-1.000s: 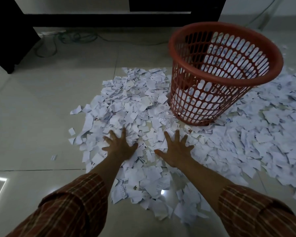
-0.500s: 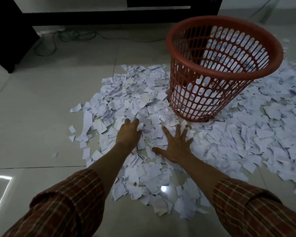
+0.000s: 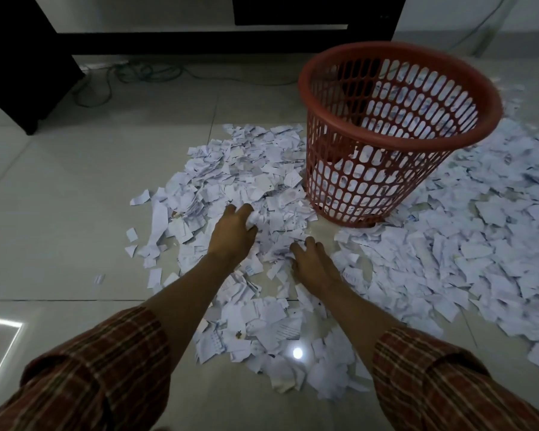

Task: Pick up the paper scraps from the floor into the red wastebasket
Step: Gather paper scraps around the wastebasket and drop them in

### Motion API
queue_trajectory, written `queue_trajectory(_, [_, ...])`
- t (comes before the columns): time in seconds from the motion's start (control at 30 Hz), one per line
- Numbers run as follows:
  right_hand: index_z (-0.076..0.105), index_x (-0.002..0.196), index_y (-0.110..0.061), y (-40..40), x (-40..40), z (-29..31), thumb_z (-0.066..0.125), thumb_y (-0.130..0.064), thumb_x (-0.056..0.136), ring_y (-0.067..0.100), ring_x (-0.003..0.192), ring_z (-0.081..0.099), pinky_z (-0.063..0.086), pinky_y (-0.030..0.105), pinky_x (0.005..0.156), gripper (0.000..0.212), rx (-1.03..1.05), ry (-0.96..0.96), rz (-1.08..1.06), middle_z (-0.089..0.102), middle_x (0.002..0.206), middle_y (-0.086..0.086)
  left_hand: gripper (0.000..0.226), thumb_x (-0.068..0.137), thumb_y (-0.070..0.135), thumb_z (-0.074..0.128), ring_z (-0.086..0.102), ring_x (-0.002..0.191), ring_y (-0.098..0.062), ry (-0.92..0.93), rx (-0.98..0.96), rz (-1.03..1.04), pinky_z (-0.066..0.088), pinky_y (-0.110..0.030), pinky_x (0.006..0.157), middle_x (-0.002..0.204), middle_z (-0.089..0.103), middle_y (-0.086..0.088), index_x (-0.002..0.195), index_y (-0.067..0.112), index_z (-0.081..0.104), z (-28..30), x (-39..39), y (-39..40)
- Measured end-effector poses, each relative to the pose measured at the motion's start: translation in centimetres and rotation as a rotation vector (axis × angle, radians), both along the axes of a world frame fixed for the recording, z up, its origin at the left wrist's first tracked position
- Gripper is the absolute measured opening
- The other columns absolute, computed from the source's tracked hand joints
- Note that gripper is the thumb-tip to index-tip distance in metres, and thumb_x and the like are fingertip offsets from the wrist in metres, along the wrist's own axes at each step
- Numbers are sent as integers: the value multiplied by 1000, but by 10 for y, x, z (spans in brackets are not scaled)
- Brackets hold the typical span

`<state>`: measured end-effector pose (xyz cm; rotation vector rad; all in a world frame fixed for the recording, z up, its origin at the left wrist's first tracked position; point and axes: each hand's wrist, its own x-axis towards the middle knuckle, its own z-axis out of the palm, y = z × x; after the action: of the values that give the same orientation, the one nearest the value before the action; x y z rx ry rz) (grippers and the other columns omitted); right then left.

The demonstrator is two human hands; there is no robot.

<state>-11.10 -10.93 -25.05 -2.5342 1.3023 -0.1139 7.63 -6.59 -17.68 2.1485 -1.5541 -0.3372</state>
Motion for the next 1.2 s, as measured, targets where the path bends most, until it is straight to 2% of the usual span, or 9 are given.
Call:
queue_trajectory(0.07, [59, 121, -7, -4, -2, 11, 58, -10, 90, 40, 99, 55, 51, 43, 73, 32, -29, -70, 19, 50, 114, 24, 17, 89, 15, 60, 53, 80, -35, 22, -41, 9, 34, -30, 64, 96, 52, -17, 105, 7, 57, 11, -2, -5])
queue_trajectory(0.2, [65, 94, -2, -12, 5, 40, 69, 4, 70, 37, 65, 59, 47, 33, 53, 25, -50, -260, 21, 54, 85, 22, 17, 88, 14, 61, 54, 84, -34, 39, -119, 9, 33, -30, 66, 98, 55, -19, 104, 7, 58, 34, 1, -18])
queue_trajectory(0.37, [65, 93, -5, -23, 28, 98, 63, -6, 78, 28, 62, 53, 34, 24, 57, 15, -276, -466, 23, 53, 85, 16, 19, 86, 13, 62, 53, 84, -33, 27, -234, 40, 33, -29, 68, 99, 56, -19, 104, 8, 58, 73, 6, -37])
queue_trajectory(0.5, [65, 92, -7, -28, 41, 137, 48, -19, 81, 26, 64, 51, 41, 31, 55, 23, -353, -602, 25, 51, 84, 12, 18, 85, 13, 62, 53, 81, -31, 8, -334, 16, 31, -26, 67, 96, 58, -19, 102, 7, 60, 107, 9, -53])
queue_trajectory(0.6, [66, 94, -4, -32, 43, 167, 53, -12, 81, 24, 67, 50, 42, 31, 57, 20, -381, -692, 13, 51, 84, 12, 15, 83, 13, 61, 51, 79, -29, -11, -421, 16, 29, -26, 65, 91, 59, -17, 97, 8, 59, 131, 17, -62])
queue_trajectory(0.77, [68, 97, -2, -42, 41, 215, 60, -5, 79, 14, 71, 48, 34, 16, 63, 21, -465, -846, -32, 55, 86, 12, 16, 89, 19, 58, 50, 78, -25, 22, -543, 46, 33, -30, 65, 89, 58, -11, 100, 7, 60, 157, 22, -67])
queue_trajectory(0.97, [68, 96, -3, -71, 19, 263, 60, -7, 80, 11, 69, 45, 31, 6, 60, 18, -577, -971, -171, 49, 83, 3, 19, 91, 20, 58, 47, 77, -22, -6, -594, -12, 28, -27, 65, 88, 57, -13, 101, 4, 61, 173, 4, -76])
queue_trajectory(1.1, [68, 99, -2, -95, -1, 276, 61, -5, 84, 12, 71, 47, 35, 2, 61, 16, -573, -1028, -315, 57, 84, 8, 17, 90, 18, 59, 48, 78, -20, 13, -626, -70, 34, -29, 64, 89, 55, -10, 101, 5, 62, 189, -18, -88])
queue_trajectory(1.2, [67, 98, -3, -113, -18, 282, 61, -8, 87, 14, 73, 48, 33, 0, 62, 14, -561, -1042, -410, 62, 88, 13, 14, 88, 15, 60, 48, 77, -17, 16, -659, -89, 33, -17, 61, 89, 55, -8, 100, 7, 63, 200, -31, -97])
